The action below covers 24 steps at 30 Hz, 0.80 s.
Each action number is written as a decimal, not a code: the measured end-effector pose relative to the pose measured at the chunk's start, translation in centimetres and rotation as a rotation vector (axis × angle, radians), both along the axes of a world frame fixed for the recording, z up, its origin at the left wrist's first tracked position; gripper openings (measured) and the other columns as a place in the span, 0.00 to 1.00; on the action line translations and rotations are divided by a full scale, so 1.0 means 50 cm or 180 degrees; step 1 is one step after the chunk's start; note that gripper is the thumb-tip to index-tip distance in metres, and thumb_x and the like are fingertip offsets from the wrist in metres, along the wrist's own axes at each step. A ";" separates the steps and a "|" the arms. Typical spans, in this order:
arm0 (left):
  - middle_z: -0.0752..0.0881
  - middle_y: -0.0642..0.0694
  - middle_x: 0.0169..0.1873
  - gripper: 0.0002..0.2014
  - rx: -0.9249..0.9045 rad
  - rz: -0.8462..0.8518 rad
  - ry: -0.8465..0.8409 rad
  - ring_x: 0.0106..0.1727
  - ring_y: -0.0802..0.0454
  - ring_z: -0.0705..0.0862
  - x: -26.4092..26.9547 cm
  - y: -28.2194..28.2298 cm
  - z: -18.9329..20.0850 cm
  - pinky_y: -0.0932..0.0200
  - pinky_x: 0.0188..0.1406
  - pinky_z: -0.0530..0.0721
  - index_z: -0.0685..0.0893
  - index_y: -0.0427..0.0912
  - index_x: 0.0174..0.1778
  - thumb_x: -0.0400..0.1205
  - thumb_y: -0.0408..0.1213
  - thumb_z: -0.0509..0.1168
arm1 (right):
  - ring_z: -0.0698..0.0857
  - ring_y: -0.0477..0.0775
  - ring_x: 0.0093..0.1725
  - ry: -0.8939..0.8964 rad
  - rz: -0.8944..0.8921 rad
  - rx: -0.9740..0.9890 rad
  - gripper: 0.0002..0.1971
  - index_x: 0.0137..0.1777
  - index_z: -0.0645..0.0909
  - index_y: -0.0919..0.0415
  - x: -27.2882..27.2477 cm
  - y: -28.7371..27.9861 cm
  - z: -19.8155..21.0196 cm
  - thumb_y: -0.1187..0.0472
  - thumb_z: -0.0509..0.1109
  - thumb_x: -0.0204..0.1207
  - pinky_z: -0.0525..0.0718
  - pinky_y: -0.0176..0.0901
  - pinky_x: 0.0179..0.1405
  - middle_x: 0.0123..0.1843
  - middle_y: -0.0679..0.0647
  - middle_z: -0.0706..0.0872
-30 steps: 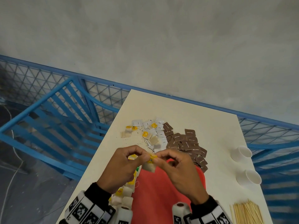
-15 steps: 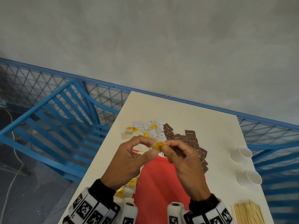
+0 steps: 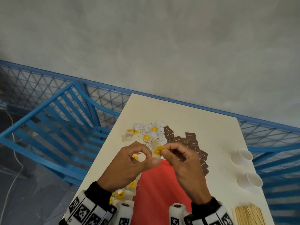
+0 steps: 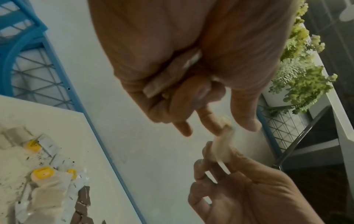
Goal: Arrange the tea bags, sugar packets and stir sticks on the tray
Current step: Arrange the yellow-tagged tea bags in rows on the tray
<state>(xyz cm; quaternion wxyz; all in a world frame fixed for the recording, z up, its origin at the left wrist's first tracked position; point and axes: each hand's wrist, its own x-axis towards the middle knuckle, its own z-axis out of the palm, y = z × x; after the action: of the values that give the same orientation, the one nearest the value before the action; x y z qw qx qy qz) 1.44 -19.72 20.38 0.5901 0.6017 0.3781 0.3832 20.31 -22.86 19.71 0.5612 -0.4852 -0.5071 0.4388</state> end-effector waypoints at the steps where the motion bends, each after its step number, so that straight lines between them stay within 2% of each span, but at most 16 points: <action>1: 0.83 0.44 0.38 0.18 0.0016 0.0032 0.0020 0.14 0.59 0.65 -0.002 0.000 0.001 0.68 0.14 0.63 0.83 0.45 0.36 0.69 0.56 0.76 | 0.84 0.46 0.41 0.0001 0.0003 -0.0012 0.08 0.45 0.88 0.64 0.000 0.000 -0.001 0.59 0.76 0.72 0.82 0.33 0.41 0.42 0.56 0.90; 3: 0.85 0.41 0.46 0.18 -0.0085 0.0143 -0.0085 0.14 0.55 0.63 -0.008 0.004 -0.003 0.66 0.15 0.62 0.82 0.45 0.39 0.71 0.56 0.75 | 0.83 0.44 0.39 0.0031 0.0039 -0.0041 0.08 0.45 0.88 0.66 0.000 0.002 -0.003 0.59 0.76 0.73 0.81 0.32 0.40 0.40 0.54 0.89; 6: 0.89 0.47 0.53 0.14 -0.0030 0.0290 -0.0061 0.15 0.52 0.63 -0.015 0.007 -0.005 0.66 0.14 0.64 0.86 0.50 0.53 0.77 0.53 0.74 | 0.84 0.42 0.36 0.0021 0.0110 -0.0074 0.06 0.45 0.87 0.68 -0.003 0.007 -0.003 0.64 0.75 0.75 0.81 0.29 0.39 0.36 0.52 0.89; 7: 0.90 0.49 0.52 0.13 0.0005 0.0288 -0.0026 0.15 0.54 0.65 -0.013 0.008 -0.005 0.67 0.14 0.66 0.87 0.51 0.55 0.77 0.49 0.74 | 0.86 0.44 0.37 -0.0047 0.0130 -0.0075 0.05 0.45 0.87 0.67 -0.006 0.010 -0.003 0.64 0.75 0.75 0.82 0.31 0.40 0.36 0.54 0.89; 8: 0.91 0.50 0.47 0.12 0.0041 0.0290 -0.0016 0.15 0.57 0.69 -0.010 0.008 -0.005 0.70 0.15 0.69 0.88 0.47 0.54 0.77 0.44 0.73 | 0.87 0.49 0.38 -0.0143 0.0147 -0.0070 0.05 0.45 0.88 0.65 -0.010 0.013 -0.004 0.63 0.75 0.76 0.84 0.35 0.41 0.37 0.57 0.90; 10: 0.88 0.53 0.33 0.07 0.0055 0.0370 -0.0005 0.16 0.67 0.74 -0.005 0.009 -0.008 0.78 0.19 0.70 0.88 0.36 0.48 0.77 0.36 0.72 | 0.87 0.55 0.40 -0.0271 0.0157 -0.0096 0.04 0.46 0.89 0.62 -0.019 0.021 -0.010 0.61 0.76 0.76 0.86 0.43 0.43 0.39 0.59 0.90; 11: 0.87 0.53 0.30 0.07 0.0008 0.0433 -0.0023 0.16 0.67 0.74 -0.007 0.010 -0.012 0.76 0.18 0.70 0.87 0.34 0.44 0.78 0.35 0.72 | 0.88 0.55 0.41 -0.0274 0.0162 -0.0133 0.05 0.46 0.89 0.61 -0.024 0.024 -0.011 0.60 0.76 0.75 0.86 0.46 0.44 0.40 0.59 0.91; 12: 0.86 0.51 0.30 0.07 -0.0067 0.0485 -0.0050 0.14 0.63 0.72 -0.011 0.011 -0.017 0.70 0.16 0.69 0.87 0.36 0.43 0.77 0.37 0.73 | 0.88 0.55 0.43 -0.0276 0.0168 -0.0167 0.06 0.46 0.89 0.61 -0.029 0.028 -0.013 0.59 0.76 0.75 0.86 0.48 0.45 0.42 0.58 0.91; 14: 0.89 0.46 0.36 0.07 -0.0200 0.0598 -0.0079 0.14 0.55 0.66 -0.023 0.015 -0.028 0.64 0.14 0.65 0.87 0.42 0.44 0.77 0.42 0.73 | 0.88 0.53 0.44 -0.0370 0.0219 -0.0198 0.06 0.46 0.89 0.61 -0.039 0.036 -0.015 0.58 0.76 0.75 0.86 0.49 0.46 0.43 0.57 0.91; 15: 0.90 0.45 0.41 0.08 -0.0232 0.0668 -0.0078 0.14 0.54 0.67 -0.031 0.017 -0.031 0.63 0.14 0.66 0.87 0.45 0.47 0.76 0.43 0.74 | 0.89 0.54 0.45 -0.0451 0.0277 -0.0193 0.06 0.46 0.88 0.62 -0.045 0.041 -0.016 0.59 0.76 0.76 0.86 0.51 0.47 0.42 0.56 0.91; 17: 0.89 0.48 0.51 0.15 -0.0278 0.0704 -0.0008 0.16 0.59 0.71 -0.046 0.021 -0.037 0.65 0.15 0.70 0.86 0.50 0.57 0.76 0.44 0.74 | 0.89 0.57 0.45 -0.0587 0.0376 -0.0180 0.06 0.46 0.88 0.63 -0.057 0.049 -0.018 0.60 0.75 0.78 0.86 0.54 0.47 0.41 0.56 0.91; 18: 0.89 0.48 0.53 0.16 -0.0226 0.0648 0.0027 0.17 0.62 0.74 -0.052 0.023 -0.038 0.69 0.17 0.72 0.86 0.49 0.59 0.76 0.43 0.74 | 0.89 0.57 0.45 -0.0651 0.0399 -0.0183 0.05 0.46 0.88 0.63 -0.061 0.054 -0.020 0.60 0.75 0.78 0.86 0.55 0.47 0.41 0.56 0.91; 20: 0.91 0.40 0.48 0.08 -0.0051 0.0482 0.0111 0.19 0.69 0.77 -0.060 0.026 -0.035 0.78 0.21 0.72 0.87 0.40 0.53 0.79 0.36 0.72 | 0.87 0.56 0.43 -0.0775 0.0419 -0.0188 0.04 0.46 0.88 0.61 -0.070 0.063 -0.023 0.60 0.75 0.78 0.84 0.57 0.46 0.41 0.55 0.91; 22: 0.91 0.34 0.42 0.04 -0.0029 0.0464 0.0099 0.19 0.71 0.77 -0.067 0.031 -0.035 0.80 0.22 0.72 0.87 0.35 0.45 0.80 0.32 0.71 | 0.85 0.51 0.41 -0.0725 0.0423 -0.0210 0.03 0.46 0.88 0.60 -0.078 0.069 -0.026 0.61 0.76 0.77 0.85 0.53 0.45 0.41 0.53 0.90; 23: 0.91 0.34 0.41 0.05 -0.0081 0.0519 0.0044 0.18 0.69 0.77 -0.070 0.034 -0.041 0.76 0.21 0.72 0.87 0.35 0.43 0.79 0.34 0.72 | 0.85 0.48 0.42 -0.0648 0.0445 -0.0247 0.02 0.47 0.88 0.59 -0.083 0.071 -0.029 0.61 0.76 0.77 0.85 0.49 0.45 0.41 0.52 0.90; 24: 0.91 0.35 0.40 0.07 -0.0193 0.0590 -0.0028 0.16 0.62 0.75 -0.075 0.038 -0.049 0.68 0.18 0.70 0.86 0.36 0.43 0.79 0.36 0.72 | 0.84 0.46 0.42 -0.0599 0.0485 -0.0287 0.02 0.48 0.89 0.58 -0.089 0.072 -0.032 0.61 0.76 0.77 0.85 0.45 0.46 0.41 0.50 0.90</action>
<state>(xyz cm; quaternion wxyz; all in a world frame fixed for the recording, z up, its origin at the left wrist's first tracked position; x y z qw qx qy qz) -2.30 -17.83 17.95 0.5716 0.5443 0.4410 0.4272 15.86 -19.25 18.13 0.4538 -0.5091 -0.5726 0.4550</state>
